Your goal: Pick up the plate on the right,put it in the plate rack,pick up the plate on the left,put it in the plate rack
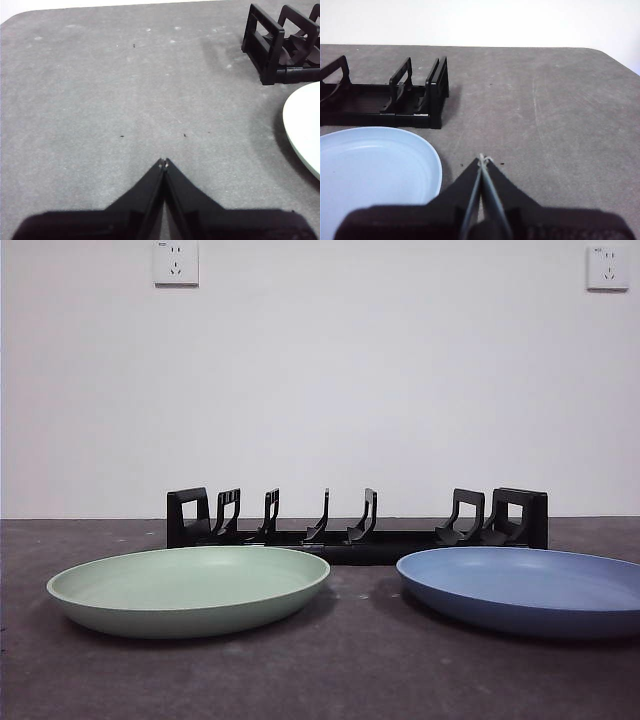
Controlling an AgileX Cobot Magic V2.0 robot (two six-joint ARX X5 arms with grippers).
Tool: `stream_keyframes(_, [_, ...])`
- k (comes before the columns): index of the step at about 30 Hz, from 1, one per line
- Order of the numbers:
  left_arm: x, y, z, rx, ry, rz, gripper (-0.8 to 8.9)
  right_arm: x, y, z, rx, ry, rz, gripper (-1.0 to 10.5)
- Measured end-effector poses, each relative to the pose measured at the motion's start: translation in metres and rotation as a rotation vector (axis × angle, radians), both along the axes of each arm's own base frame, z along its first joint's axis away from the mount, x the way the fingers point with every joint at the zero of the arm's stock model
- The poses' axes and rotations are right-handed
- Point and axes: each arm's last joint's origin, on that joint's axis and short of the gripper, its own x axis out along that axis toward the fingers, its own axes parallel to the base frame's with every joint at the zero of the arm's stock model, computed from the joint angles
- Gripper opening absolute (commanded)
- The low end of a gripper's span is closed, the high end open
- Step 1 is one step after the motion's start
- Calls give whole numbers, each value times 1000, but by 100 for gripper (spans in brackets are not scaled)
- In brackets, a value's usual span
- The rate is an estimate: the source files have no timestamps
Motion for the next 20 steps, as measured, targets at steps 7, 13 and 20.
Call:
stream_keyframes(7, [1,0,2,1,-21,0,-4,0,0,0,0,0,0,1])
stream_keyframes(13, [1,0,2,-31,-23,0,-5,0,0,0,27,-1,-4,-10])
stream_keyframes(20, [1,-3,9,-102,-40,-90,-6,-1,0,8,192,-21,-31,-12])
